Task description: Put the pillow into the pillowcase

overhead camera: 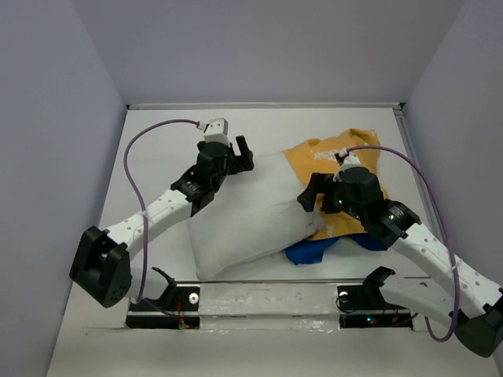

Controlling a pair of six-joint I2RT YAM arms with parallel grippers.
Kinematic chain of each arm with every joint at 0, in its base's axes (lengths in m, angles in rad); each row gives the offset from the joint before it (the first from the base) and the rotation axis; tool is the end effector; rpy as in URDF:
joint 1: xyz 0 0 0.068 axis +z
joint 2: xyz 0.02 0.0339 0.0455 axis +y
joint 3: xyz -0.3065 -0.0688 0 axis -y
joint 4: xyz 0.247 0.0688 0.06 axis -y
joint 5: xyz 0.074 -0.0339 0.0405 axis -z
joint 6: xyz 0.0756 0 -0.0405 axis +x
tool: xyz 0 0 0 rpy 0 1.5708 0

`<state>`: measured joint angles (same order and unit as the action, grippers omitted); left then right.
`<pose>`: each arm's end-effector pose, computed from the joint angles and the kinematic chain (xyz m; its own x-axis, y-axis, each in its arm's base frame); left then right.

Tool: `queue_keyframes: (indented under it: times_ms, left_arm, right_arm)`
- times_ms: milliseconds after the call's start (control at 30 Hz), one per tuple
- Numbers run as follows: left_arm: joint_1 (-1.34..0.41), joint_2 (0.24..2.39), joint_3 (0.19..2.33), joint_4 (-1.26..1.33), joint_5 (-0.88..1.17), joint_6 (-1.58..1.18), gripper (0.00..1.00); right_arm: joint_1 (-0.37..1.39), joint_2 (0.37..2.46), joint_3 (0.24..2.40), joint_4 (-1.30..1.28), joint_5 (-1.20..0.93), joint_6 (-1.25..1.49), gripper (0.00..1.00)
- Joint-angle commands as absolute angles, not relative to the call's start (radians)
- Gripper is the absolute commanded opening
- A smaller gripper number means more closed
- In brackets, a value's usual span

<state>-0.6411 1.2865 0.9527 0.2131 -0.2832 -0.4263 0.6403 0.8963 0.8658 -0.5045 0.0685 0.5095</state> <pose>0.2792 -0.1820 0.3658 -0.2334 -0.3212 -0.9178 0.2805 0.8815 -0.3799 0.1682 0.1188 0.3291 -0.6246 0.1415 -0.7680 -0.2797 0.8777 0.3891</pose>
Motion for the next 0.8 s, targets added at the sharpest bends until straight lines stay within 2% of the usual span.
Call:
queue_keyframes:
  times_ms: [0,33,67,133,167,200,233,267,300,333,400,467,500,567,633,667,733,767]
  left_arm:
    - [-0.624,1.345,0.85,0.159,-0.192,-0.436,0.89]
    - [-0.623,1.364,0.836,0.185,-0.157,-0.445,0.82]
    - [-0.624,1.37,0.819,0.202,-0.132,-0.449,0.62]
    - [-0.626,1.365,0.763,0.262,-0.069,-0.469,0.4]
    - [-0.641,1.356,0.718,0.285,-0.028,-0.501,0.13]
    - [-0.661,1.324,0.7,0.305,-0.026,-0.514,0.05]
    - [-0.684,1.307,0.684,0.319,-0.037,-0.523,0.0]
    - [-0.713,1.284,0.672,0.324,-0.072,-0.535,0.0]
    - [-0.78,1.241,0.648,0.346,-0.087,-0.567,0.0]
    - [-0.819,1.221,0.635,0.365,-0.103,-0.589,0.0]
    - [-0.906,1.189,0.609,0.402,-0.13,-0.659,0.0]
    - [-1.035,1.186,0.6,0.472,-0.156,-0.698,0.0]
    - [-1.067,1.189,0.601,0.494,-0.181,-0.71,0.0]
    - [-1.14,1.189,0.601,0.566,-0.222,-0.733,0.0]
    - [-1.157,1.192,0.604,0.636,-0.224,-0.727,0.01]
    - [-1.16,1.195,0.61,0.646,-0.224,-0.715,0.14]
    - [-1.157,1.19,0.643,0.646,-0.235,-0.663,0.3]
    - [-1.152,1.183,0.652,0.644,-0.232,-0.643,0.42]
  right_arm:
    - [0.627,0.942,0.819,-0.571,0.366,0.56,0.99]
    - [0.615,0.962,0.819,-0.555,0.403,0.558,0.97]
    - [0.606,0.983,0.819,-0.495,0.406,0.552,0.93]
    - [0.545,1.061,0.836,-0.413,0.3,0.5,0.83]
    - [0.528,1.125,0.845,-0.302,0.255,0.461,0.75]
    - [0.513,1.167,0.88,-0.249,0.209,0.447,0.58]
    - [0.512,1.216,0.915,-0.201,0.169,0.431,0.51]
    - [0.502,1.273,0.966,-0.148,0.091,0.417,0.45]
    - [0.502,1.402,1.097,-0.129,0.031,0.384,0.33]
    - [0.502,1.476,1.174,-0.109,-0.149,0.358,0.29]
    - [0.512,1.621,1.361,-0.135,-0.306,0.336,0.24]
    - [0.532,1.792,1.547,-0.202,-0.426,0.318,0.24]
    - [0.561,1.831,1.7,-0.284,-0.419,0.284,0.26]
    - [0.577,1.878,1.81,-0.365,-0.408,0.247,0.29]
    - [0.588,1.867,1.793,-0.371,-0.375,0.245,0.31]
    - [0.588,1.84,1.745,-0.37,-0.348,0.239,0.33]
    - [0.574,1.809,1.691,-0.374,-0.264,0.223,0.38]
    - [0.574,1.795,1.668,-0.376,-0.25,0.218,0.39]
